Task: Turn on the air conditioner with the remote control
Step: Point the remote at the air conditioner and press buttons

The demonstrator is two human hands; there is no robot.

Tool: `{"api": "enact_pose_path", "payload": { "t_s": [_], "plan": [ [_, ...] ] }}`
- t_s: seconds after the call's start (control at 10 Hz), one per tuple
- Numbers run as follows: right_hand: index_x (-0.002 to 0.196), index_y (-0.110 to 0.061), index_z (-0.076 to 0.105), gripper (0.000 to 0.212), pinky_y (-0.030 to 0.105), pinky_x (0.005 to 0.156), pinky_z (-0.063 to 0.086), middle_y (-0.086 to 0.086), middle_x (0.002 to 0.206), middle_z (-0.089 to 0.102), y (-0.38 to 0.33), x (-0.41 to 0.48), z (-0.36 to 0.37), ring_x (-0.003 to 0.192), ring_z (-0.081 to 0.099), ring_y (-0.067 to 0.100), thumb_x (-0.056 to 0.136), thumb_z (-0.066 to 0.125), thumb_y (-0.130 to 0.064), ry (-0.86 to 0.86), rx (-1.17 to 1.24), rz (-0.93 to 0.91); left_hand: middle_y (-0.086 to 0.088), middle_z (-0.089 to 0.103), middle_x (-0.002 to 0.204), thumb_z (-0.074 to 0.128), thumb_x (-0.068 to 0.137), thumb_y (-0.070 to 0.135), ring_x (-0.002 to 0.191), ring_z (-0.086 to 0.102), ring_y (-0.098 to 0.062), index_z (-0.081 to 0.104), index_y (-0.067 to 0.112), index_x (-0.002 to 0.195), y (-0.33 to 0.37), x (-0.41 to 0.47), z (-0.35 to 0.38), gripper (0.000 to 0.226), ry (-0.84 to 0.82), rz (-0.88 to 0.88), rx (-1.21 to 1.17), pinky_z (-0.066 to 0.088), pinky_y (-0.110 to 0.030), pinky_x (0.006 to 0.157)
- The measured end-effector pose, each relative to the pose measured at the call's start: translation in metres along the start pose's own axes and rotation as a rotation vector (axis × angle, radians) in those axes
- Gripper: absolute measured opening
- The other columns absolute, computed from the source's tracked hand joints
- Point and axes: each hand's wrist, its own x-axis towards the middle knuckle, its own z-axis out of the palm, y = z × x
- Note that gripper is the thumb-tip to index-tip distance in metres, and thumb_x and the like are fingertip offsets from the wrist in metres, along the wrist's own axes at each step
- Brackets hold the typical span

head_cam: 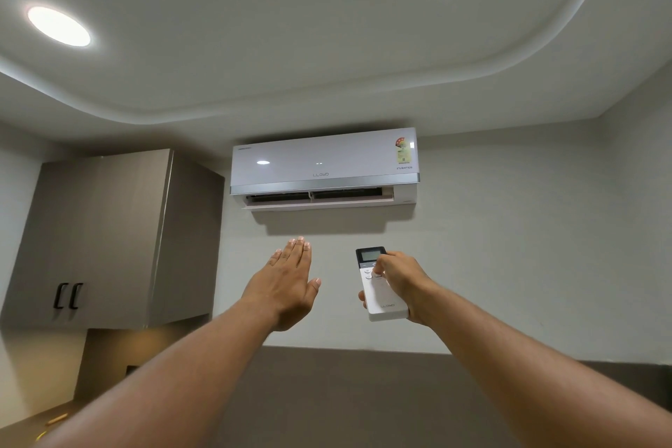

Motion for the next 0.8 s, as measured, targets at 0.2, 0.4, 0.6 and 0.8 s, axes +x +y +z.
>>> {"api": "enact_pose_path", "payload": {
  "t_s": [0.2,0.4,0.6,0.8],
  "plan": [
    [0.101,-0.015,0.05,0.019,0.054,0.075,0.061,0.023,0.087,0.069,-0.0009,-0.0005,-0.0007,0.067,0.074,0.039,0.085,0.044,-0.007,0.01,-0.019,-0.006,-0.007,-0.011,0.163,0.016,0.1,0.048,0.149,-0.01,-0.02,-0.008,0.012,0.153,0.0002,-0.0001,-0.0018,0.069,0.001,0.004,0.006,-0.002,-0.035,0.119],
    [0.1,-0.016,0.05,0.018,0.055,0.076,0.061,0.022,0.087,0.069,-0.0028,-0.0022,-0.0018,0.067,0.074,0.038,0.085,0.044,-0.007,0.013,-0.028,-0.008,-0.007,-0.012,0.163,0.016,0.1,0.049,0.149,-0.01,-0.02,-0.008,0.012,0.153,0.0018,0.0016,-0.0035,0.069,0.006,0.003,0.015,-0.004,-0.034,0.117],
    [0.1,-0.014,0.05,0.018,0.054,0.075,0.061,0.022,0.085,0.068,-0.0041,-0.0045,-0.0029,0.067,0.074,0.038,0.085,0.044,-0.007,0.013,-0.028,-0.011,-0.007,-0.012,0.163,0.016,0.099,0.049,0.149,-0.01,-0.02,-0.008,0.012,0.153,0.0035,0.0019,-0.0041,0.069,0.012,0.006,0.004,-0.004,-0.033,0.117],
    [0.1,-0.014,0.05,0.019,0.052,0.072,0.061,0.023,0.086,0.068,-0.0033,-0.0066,-0.0044,0.065,0.074,0.038,0.084,0.043,-0.006,0.008,-0.02,-0.006,-0.007,-0.012,0.163,0.016,0.1,0.049,0.149,-0.01,-0.02,-0.008,0.013,0.153,0.0044,0.0012,-0.0033,0.069,0.006,0.003,0.012,-0.004,-0.034,0.117]
  ]
}}
